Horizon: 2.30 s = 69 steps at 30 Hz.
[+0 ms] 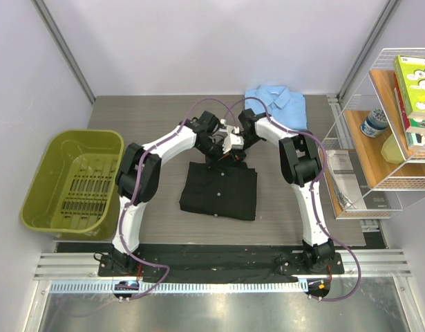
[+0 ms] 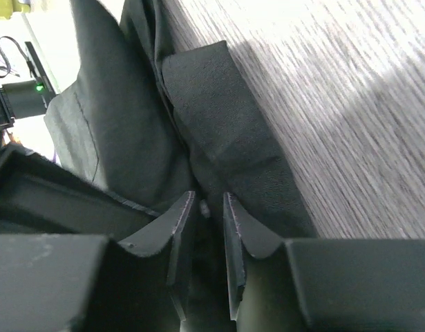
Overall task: Fold and stack the long sleeve shirts
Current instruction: Fold the shirt
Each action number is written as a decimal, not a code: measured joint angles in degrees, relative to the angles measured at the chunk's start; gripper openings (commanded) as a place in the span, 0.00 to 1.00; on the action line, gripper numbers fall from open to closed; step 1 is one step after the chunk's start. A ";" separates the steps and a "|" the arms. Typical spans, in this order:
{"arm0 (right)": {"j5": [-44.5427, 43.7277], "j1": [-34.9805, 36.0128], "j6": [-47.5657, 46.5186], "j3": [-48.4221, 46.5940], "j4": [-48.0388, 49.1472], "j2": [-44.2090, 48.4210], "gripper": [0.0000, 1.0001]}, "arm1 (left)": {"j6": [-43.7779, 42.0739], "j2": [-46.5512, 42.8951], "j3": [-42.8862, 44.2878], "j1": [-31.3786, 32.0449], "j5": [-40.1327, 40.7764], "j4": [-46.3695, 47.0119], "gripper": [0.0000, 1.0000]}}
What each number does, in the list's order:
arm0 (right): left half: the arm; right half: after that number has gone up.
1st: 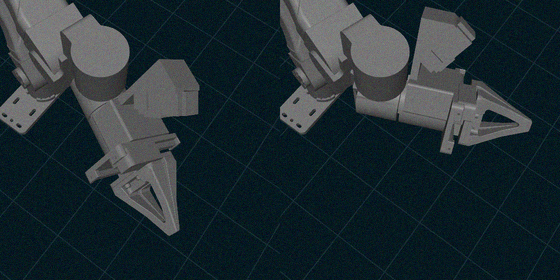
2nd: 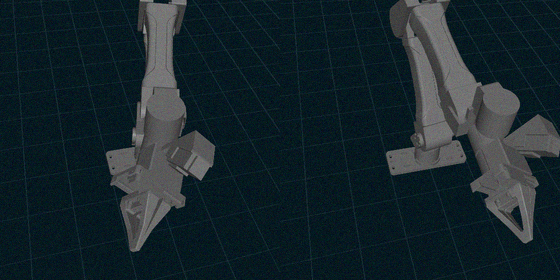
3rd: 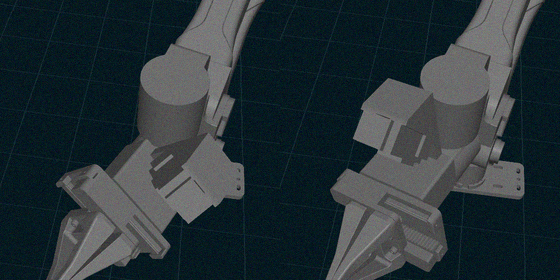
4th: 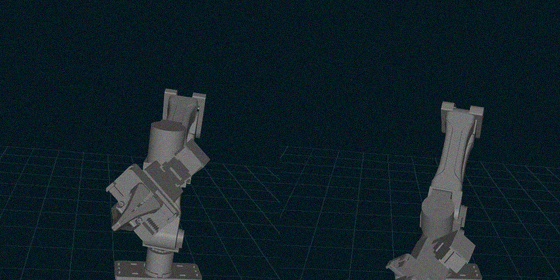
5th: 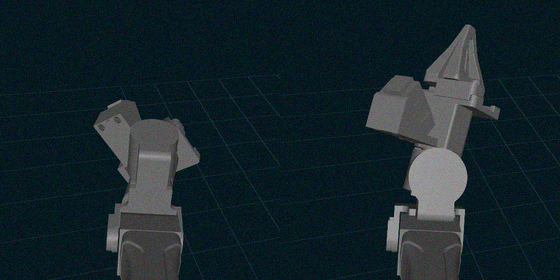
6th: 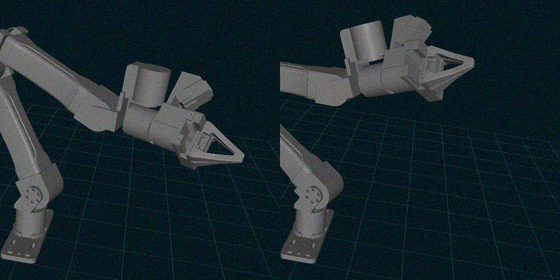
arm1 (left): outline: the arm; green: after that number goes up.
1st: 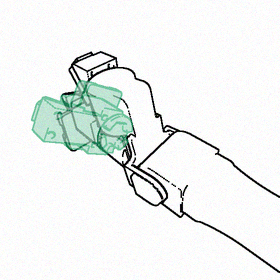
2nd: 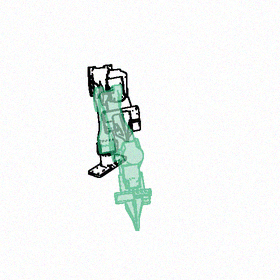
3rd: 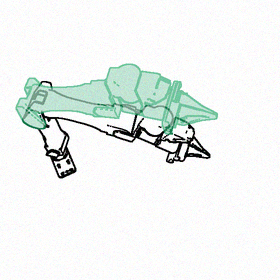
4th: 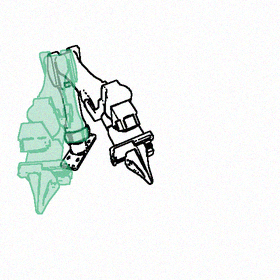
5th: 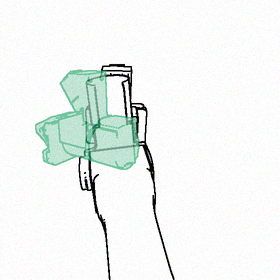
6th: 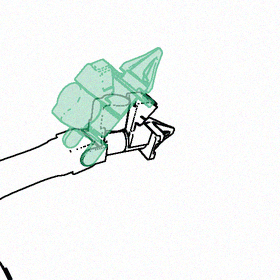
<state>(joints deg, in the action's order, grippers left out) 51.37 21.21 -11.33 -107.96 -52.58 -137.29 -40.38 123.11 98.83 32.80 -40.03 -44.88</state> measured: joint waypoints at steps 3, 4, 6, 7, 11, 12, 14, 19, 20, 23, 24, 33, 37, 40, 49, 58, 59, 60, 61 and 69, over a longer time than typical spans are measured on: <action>-0.35 -0.02 -0.50 -0.13 -0.13 0.00 0.39 | 0.39 1.33 0.00 -0.04 0.79 1.22 0.07; -1.03 -0.24 -0.59 -0.57 -0.28 0.00 0.42 | 0.48 1.75 0.00 -0.02 0.81 1.31 0.11; -1.84 -0.85 -0.68 -1.55 -0.94 0.00 0.44 | 0.55 2.45 0.00 0.02 0.98 1.70 0.18; -2.43 -1.20 -0.83 -2.58 -1.55 0.00 0.47 | 0.59 2.67 0.02 0.02 1.05 1.90 0.22; -3.69 -3.93 -1.64 -5.51 -2.51 1.01 0.51 | 1.97 3.21 0.76 -0.20 2.12 2.69 0.52; -3.72 -5.18 -1.88 -5.42 -2.91 1.92 0.52 | 2.73 3.30 1.11 -0.33 2.56 2.93 0.61; -3.72 -7.85 -2.14 -4.52 -3.26 4.68 0.63 | 5.92 3.41 2.67 -1.05 3.32 3.15 0.72; -0.94 -13.81 -2.91 5.25 -3.15 17.84 1.00 | 15.89 0.44 5.35 -5.35 2.95 3.65 1.00; 0.17 -14.69 -3.30 8.33 -3.52 21.44 1.00 | 17.64 -1.57 4.85 -6.29 2.49 3.28 1.00; 2.86 -14.45 -4.31 17.97 -3.69 32.20 1.00 | 22.16 -12.00 -1.09 -8.81 1.40 3.54 1.00; 2.91 -13.46 -4.66 21.00 -3.23 35.52 1.00 | 23.93 -17.05 -4.85 -9.03 1.46 4.42 1.00; 7.56 -1.18 7.04 46.18 17.40 57.27 1.00 | 43.17 -46.69 -31.78 -6.14 -3.76 13.92 1.00; 9.51 2.82 9.53 46.42 20.98 44.26 1.00 | 52.50 -41.18 -41.99 -5.16 -5.68 21.18 1.00; 8.90 3.26 9.99 46.93 21.24 34.64 1.00 | 59.14 -38.29 -49.81 -5.11 -6.69 25.68 1.00; 5.73 -3.96 9.86 38.53 19.30 24.04 1.00 | 65.29 -23.04 -47.95 -9.27 -7.19 37.51 0.92; 3.80 -7.32 12.22 37.51 19.63 31.47 1.00 | 67.45 -28.74 -46.66 -11.78 -13.31 39.60 0.93; 4.39 -6.80 13.07 39.04 19.89 33.83 1.00 | 68.13 -31.65 -47.45 -11.15 -14.01 40.11 0.93; 5.22 -5.77 14.36 41.48 20.48 37.46 1.00 | 68.81 -34.60 -48.26 -10.19 -14.58 40.72 0.93; 5.90 -4.79 15.23 42.82 20.65 39.80 1.00 | 69.51 -37.33 -49.18 -9.01 -15.04 41.53 0.93; 10.51 2.86 20.61 49.92 26.32 43.39 1.00 | 77.94 -39.04 -58.05 -2.01 -15.87 52.81 0.93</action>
<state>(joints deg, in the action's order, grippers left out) 61.89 24.08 9.28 -58.04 -26.26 -93.91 37.56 84.07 40.77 30.79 -55.90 7.92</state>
